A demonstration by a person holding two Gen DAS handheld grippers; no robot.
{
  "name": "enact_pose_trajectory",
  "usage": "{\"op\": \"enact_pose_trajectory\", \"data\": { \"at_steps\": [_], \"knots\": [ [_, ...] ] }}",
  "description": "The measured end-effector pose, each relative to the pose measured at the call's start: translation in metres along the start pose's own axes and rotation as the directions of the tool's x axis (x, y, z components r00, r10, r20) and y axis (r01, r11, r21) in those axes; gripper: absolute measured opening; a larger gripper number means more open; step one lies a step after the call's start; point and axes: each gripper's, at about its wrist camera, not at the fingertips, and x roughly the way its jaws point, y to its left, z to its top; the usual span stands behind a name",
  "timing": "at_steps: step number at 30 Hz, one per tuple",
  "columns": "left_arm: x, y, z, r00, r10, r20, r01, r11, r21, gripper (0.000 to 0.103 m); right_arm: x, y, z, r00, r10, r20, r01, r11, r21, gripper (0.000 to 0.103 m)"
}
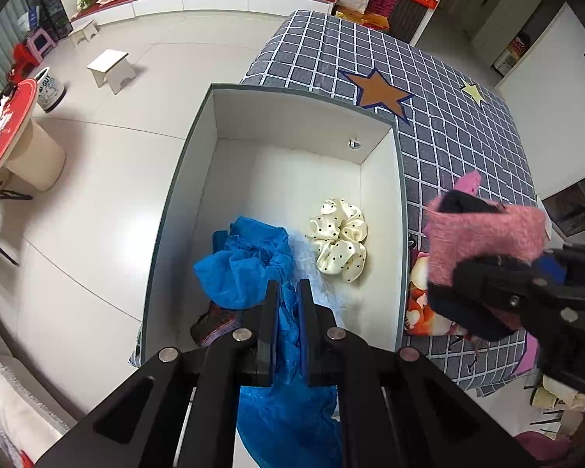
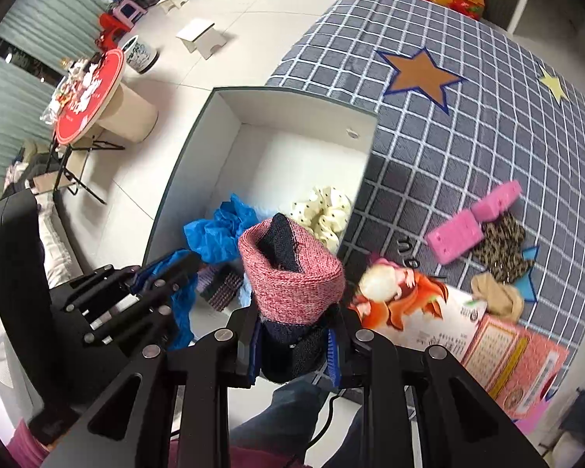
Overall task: Organize soft objects
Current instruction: 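Open both grippers to drop the pink sock and blue glove into the box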
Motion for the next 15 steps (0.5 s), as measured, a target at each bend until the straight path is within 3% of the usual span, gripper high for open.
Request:
{"op": "enact_pose_trajectory", "data": {
  "at_steps": [13, 14, 15],
  "knots": [
    [0.01, 0.005, 0.009, 1.0, -0.004, 0.001, 0.004, 1.0, -0.009, 0.009, 0.012, 0.016, 0.026, 0.999, -0.034, -0.016, 0.033, 0.998, -0.06, 0.027],
    [0.01, 0.005, 0.01, 1.0, -0.007, 0.008, 0.007, 1.0, -0.011, 0.013, 0.012, 0.016, 0.027, 0.999, -0.035, -0.015, 0.034, 0.998, -0.062, 0.027],
    [0.01, 0.005, 0.01, 1.0, -0.013, 0.012, 0.013, 1.0, -0.014, 0.024, 0.013, 0.016, 0.03, 0.999, -0.036, -0.013, 0.035, 0.997, -0.062, 0.027]
  ]
}}
